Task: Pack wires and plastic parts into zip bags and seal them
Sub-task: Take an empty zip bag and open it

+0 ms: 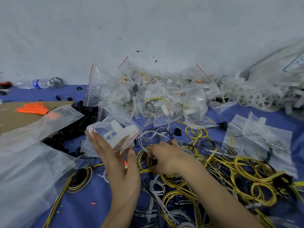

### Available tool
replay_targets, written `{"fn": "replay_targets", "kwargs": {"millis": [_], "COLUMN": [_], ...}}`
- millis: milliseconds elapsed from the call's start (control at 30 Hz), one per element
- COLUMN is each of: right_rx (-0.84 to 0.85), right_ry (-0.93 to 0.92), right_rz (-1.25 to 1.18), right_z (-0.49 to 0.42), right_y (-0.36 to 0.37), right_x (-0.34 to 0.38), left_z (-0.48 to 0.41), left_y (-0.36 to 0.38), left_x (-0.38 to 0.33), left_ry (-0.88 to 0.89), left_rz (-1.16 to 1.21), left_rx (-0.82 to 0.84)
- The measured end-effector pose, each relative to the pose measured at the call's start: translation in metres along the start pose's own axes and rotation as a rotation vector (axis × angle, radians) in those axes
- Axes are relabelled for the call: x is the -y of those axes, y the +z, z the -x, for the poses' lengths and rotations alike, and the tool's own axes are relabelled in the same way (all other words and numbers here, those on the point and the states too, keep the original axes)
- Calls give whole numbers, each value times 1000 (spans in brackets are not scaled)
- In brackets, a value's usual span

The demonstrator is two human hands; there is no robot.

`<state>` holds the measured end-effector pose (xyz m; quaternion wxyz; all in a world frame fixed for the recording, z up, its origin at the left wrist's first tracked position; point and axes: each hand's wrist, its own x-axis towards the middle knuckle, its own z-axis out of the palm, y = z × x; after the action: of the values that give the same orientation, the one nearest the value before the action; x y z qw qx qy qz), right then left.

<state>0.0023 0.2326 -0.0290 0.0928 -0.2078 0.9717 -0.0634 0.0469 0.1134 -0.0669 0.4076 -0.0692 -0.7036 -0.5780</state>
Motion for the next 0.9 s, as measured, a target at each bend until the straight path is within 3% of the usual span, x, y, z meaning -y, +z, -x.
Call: {"fn": "replay_targets", "kwargs": {"millis": [100, 200, 433, 533, 633, 700, 800, 900], "right_rx": [20, -57, -682, -1021, -1268, -1270, -1015, -545], "right_ry": [-5, 24, 194, 157, 109, 48, 6, 70], "right_rz": [25, -289, -1361, -1588, -1408, -1138, -780, -123], "right_z": [-1, 4, 24, 25, 24, 20, 9, -5], "right_y": [-2, -16, -49, -52, -55, -51, -37, -14], "right_x": [-4, -13, -52, -50, -39, -28, -16, -23], "left_z": [0, -1, -2, -1, -1, -1, 0, 0], "left_y": [1, 1, 1, 1, 1, 1, 0, 1], "left_x": [0, -1, -2, -4, -6, -6, -8, -10], "left_ry": [-1, -14, -15, -6, -22, -18, -24, -42], "left_rz": [1, 9, -18, -3, 6, -7, -18, -42], "left_rx": [-3, 4, -13, -12, -9, -10, -4, -4]}}
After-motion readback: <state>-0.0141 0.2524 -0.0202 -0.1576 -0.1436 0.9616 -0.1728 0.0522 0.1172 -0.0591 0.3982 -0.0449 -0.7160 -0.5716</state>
